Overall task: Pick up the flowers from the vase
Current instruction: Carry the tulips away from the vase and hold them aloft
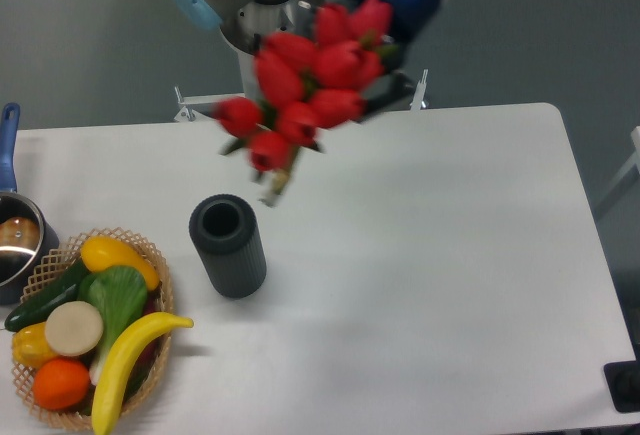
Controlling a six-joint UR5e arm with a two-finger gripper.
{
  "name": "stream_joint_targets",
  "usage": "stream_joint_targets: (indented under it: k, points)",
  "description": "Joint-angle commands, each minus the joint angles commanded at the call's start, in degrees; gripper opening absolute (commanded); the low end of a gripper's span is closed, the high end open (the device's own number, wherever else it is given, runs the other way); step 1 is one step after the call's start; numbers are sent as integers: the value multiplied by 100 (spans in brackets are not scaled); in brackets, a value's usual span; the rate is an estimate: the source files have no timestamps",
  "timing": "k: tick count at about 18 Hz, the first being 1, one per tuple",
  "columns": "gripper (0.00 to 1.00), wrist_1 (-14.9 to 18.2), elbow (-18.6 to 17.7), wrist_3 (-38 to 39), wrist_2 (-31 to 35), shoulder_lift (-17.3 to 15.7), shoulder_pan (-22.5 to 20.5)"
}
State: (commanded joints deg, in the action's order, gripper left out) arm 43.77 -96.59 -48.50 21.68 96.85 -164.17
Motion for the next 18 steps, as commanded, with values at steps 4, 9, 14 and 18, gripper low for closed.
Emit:
stream_joint_targets:
  k: [4, 9, 14, 18]
  points:
    - [0, 17, 140, -300, 1317, 194, -36]
    - [0, 35, 246, -571, 3112, 378, 61]
    - [0, 772, 799, -1152, 4465, 695, 315]
    - [0, 1090, 941, -1434, 5372, 871, 579]
